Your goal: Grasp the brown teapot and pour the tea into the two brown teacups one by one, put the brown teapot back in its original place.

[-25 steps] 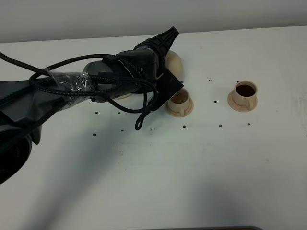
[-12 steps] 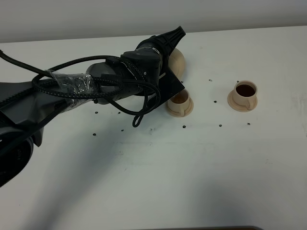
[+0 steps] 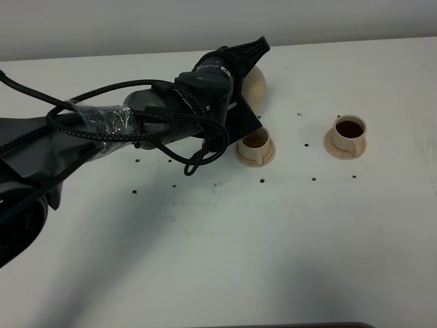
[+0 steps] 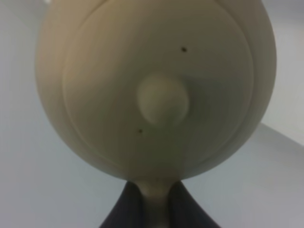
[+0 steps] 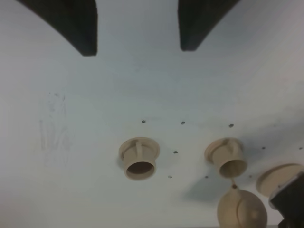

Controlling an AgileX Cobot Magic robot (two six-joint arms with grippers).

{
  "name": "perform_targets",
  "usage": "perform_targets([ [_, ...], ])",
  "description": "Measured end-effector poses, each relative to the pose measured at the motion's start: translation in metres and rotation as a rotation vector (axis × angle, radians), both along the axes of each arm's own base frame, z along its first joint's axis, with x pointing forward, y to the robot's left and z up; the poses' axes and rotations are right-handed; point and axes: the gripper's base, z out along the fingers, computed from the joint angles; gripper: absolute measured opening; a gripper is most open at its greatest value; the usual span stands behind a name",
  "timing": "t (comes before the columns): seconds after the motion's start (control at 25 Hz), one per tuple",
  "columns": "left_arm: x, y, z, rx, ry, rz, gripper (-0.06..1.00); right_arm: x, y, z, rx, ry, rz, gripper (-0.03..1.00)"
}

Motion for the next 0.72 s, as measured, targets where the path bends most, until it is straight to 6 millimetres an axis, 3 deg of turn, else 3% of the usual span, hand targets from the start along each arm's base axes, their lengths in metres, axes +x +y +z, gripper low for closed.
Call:
perform_targets([
  [0.72,-0.0006,-0.0044,0.0011,0.065,-0.031,-0.098,0.12,0.0000,0.0000,0.0000,0.000,0.000,0.000,0.41],
])
